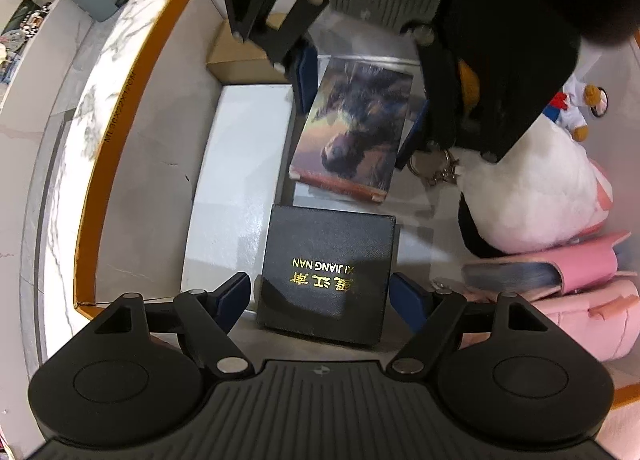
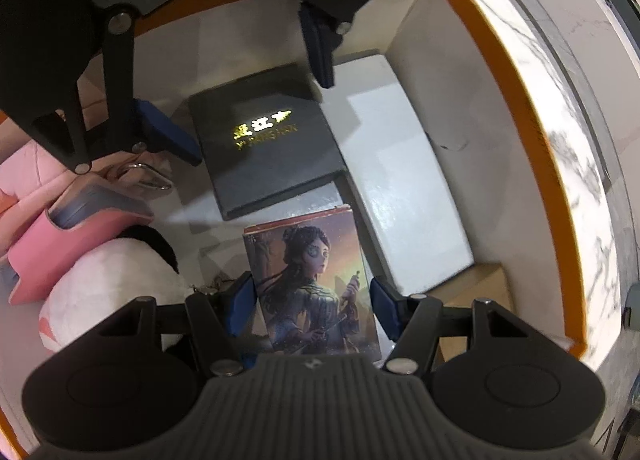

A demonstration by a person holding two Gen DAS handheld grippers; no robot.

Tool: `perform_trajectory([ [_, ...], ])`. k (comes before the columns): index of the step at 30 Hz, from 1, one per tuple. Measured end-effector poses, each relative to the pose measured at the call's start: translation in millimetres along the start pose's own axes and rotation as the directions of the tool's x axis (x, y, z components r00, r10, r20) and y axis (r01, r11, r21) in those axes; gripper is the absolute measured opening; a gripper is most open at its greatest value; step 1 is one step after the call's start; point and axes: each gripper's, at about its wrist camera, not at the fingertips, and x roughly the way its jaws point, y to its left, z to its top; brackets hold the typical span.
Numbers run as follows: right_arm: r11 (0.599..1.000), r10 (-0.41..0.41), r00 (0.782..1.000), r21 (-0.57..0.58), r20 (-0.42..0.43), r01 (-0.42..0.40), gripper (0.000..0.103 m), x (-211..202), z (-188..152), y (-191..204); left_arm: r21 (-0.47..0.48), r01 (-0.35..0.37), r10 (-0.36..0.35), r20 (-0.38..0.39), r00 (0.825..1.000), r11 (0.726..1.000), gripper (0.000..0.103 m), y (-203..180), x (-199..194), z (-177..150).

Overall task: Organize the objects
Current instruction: 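Lower the black box beside the white box while the right tool lowers the illustrated box next to it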

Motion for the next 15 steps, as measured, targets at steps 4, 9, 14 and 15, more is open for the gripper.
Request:
perform_trajectory([
  [4, 0.999, -0.01, 0.999, -0.031, 0.031, 0.011, 0.064, 5, 2, -3, -0.013, -0.009, 0.009, 0.033, 0.999, 1.0, 0.09, -2, 0, -1],
  [9, 0.995, -0.002, 0.999, -0.102, 0.044, 0.006, 0.064, 11, 1, 2, 0.003, -0.022, 0.022, 0.048, 0.999, 1.0, 0.09, -4, 1, -1],
  [14, 0.993, -0.016, 0.998, -0.12, 0.061, 0.023, 0.064, 14, -1, 6, 0.004, -0.042, 0.041, 0.069, 0.997, 0.999, 0.09, -8, 1, -2],
  [15, 0.994, -0.018, 0.998, -0.11, 0.062, 0.025, 0.064, 14, -2, 5, 0.001, -0.045, 0.045, 0.074, 0.996, 0.999, 0.09, -8, 1, -2],
])
